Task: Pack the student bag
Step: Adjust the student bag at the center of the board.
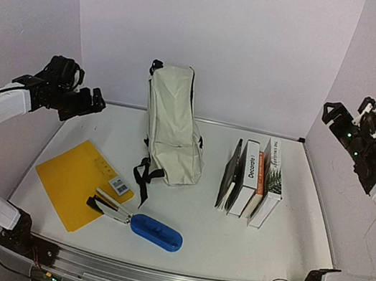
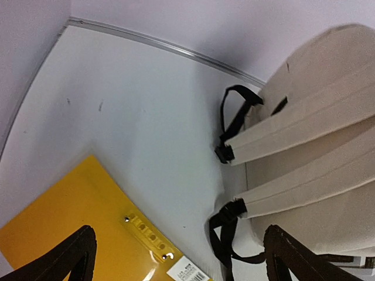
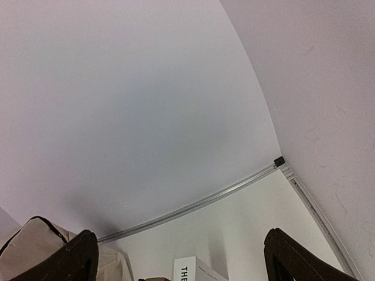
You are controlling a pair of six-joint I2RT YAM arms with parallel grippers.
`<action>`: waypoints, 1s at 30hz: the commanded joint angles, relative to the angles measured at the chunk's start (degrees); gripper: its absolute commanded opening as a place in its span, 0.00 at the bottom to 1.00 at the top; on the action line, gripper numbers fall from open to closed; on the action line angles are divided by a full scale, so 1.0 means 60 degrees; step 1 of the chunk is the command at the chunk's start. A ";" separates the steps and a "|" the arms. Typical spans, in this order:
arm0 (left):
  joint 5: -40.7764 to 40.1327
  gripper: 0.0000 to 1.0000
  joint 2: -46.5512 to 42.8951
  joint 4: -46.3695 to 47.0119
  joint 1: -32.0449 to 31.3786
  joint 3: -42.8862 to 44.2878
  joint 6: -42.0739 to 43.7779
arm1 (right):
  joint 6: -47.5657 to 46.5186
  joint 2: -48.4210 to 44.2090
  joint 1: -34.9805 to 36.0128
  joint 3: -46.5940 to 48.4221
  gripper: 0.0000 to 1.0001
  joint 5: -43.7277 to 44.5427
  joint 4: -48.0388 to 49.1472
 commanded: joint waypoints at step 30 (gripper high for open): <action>0.1616 0.24 0.2020 0.2892 -0.3200 0.1917 0.1158 | -0.1018 0.1689 0.3206 0.1551 0.75 -0.1162 -0.1069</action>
